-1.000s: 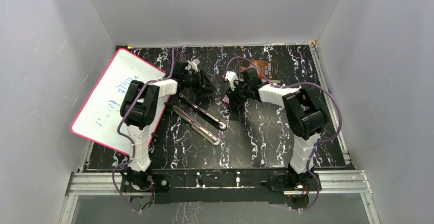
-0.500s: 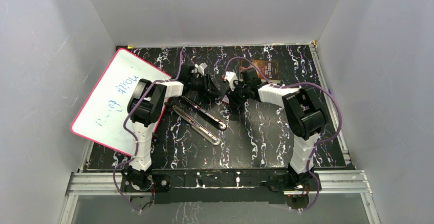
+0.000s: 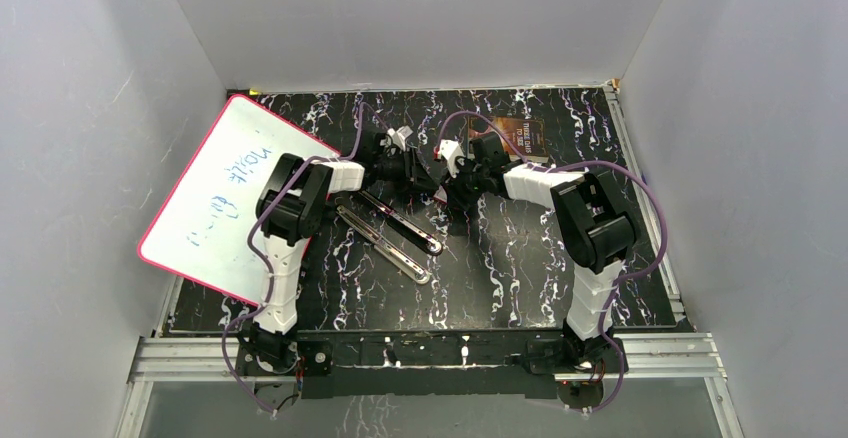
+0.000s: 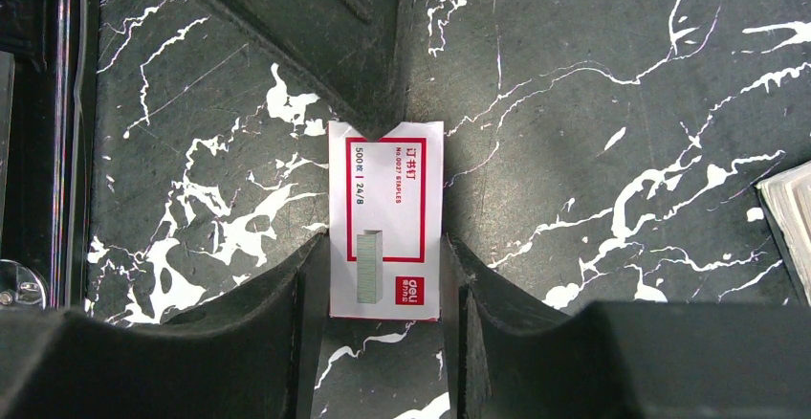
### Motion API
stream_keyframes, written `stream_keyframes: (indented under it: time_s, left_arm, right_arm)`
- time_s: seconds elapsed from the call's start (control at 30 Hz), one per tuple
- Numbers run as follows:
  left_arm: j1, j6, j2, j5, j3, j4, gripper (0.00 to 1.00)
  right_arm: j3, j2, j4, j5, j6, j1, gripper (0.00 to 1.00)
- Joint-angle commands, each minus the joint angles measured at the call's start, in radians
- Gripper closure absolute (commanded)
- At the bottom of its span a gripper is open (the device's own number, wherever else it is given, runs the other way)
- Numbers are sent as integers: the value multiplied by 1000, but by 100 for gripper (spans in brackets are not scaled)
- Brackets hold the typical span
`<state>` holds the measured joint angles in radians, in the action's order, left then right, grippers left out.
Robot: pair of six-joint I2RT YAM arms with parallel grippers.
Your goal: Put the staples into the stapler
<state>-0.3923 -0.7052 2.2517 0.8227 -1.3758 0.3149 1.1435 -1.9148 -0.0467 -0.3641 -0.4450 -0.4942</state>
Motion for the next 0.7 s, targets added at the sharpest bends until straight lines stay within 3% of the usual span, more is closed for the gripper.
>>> stream_keyframes:
  time_s: [0.0,0.67]
  left_arm:
    - [-10,-5,10,37,-29,9,75]
    - [-19,-44,17,65,-31,86,78]
  right_arm:
    - [2,-49,-77,28,-10,-17,50]
    - [15,-59,-94,31,-14,-22,50]
